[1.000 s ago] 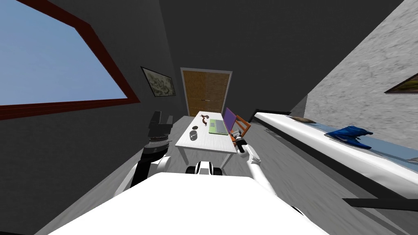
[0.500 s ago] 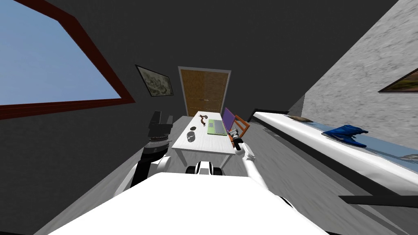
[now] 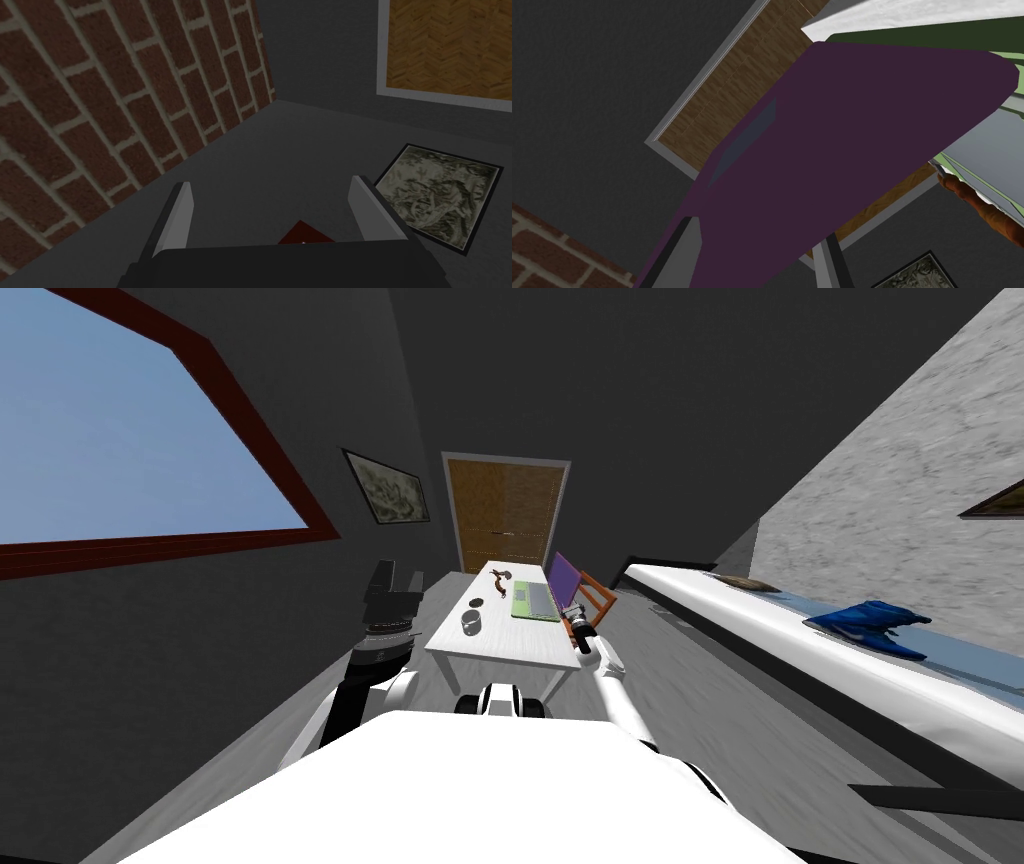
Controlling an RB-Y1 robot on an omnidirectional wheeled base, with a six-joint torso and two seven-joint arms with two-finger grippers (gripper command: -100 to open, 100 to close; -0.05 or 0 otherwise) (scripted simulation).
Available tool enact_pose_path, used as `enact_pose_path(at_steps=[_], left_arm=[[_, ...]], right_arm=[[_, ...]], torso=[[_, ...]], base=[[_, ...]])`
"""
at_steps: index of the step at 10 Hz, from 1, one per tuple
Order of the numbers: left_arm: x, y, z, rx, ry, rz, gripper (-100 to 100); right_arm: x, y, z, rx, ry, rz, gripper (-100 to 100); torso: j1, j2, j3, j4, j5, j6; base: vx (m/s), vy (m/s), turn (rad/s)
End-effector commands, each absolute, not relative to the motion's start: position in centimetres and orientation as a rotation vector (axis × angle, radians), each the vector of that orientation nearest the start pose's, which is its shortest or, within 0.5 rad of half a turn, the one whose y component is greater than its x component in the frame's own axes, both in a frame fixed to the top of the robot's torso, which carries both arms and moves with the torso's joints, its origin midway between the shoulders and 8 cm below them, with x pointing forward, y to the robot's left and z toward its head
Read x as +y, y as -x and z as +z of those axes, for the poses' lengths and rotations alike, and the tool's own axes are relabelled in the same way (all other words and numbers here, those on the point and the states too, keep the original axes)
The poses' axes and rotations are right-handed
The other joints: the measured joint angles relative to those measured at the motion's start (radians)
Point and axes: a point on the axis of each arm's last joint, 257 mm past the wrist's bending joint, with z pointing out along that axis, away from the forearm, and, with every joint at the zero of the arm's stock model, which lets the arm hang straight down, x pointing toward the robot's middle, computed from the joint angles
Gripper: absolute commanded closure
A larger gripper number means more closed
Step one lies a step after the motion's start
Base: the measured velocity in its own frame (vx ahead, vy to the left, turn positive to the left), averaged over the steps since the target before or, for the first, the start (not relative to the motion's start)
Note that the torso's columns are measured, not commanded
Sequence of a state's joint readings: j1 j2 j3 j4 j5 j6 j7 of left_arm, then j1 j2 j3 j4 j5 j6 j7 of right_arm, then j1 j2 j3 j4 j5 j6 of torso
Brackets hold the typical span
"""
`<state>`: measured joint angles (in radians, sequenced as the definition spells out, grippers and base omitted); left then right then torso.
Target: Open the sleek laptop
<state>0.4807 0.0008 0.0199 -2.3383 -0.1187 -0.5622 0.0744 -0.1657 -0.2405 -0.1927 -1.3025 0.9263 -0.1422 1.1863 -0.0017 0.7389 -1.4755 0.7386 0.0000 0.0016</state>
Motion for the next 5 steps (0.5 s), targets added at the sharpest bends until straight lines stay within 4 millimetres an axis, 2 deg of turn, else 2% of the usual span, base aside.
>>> enact_pose_path(at_steps=[1, 2, 5], left_arm=[[26.17, -32.27, 6.54, 0.574, 0.494, -1.314, 0], [26.17, -32.27, 6.54, 0.574, 0.494, -1.314, 0], [26.17, -32.27, 6.54, 0.574, 0.494, -1.314, 0]], right_arm=[[-34.13, -57.13, -22.72, 1.507, 0.556, -0.614, 100], [-34.23, -57.51, -22.23, 1.501, 0.547, -0.609, 100], [-34.58, -57.05, -22.29, 1.477, 0.637, -0.705, 100]], torso=[[0.002, 0.0, 0.0, -0.002, 0.002, 0.001], [0.001, 0.001, 0.0, -0.002, 0.0, 0.002], [0.003, -0.005, -0.002, -0.002, 0.001, -0.002]], base=[[-0.005, -0.018, -0.074], [-0.006, -0.004, -0.009], [0.018, 0.047, 0.015]])
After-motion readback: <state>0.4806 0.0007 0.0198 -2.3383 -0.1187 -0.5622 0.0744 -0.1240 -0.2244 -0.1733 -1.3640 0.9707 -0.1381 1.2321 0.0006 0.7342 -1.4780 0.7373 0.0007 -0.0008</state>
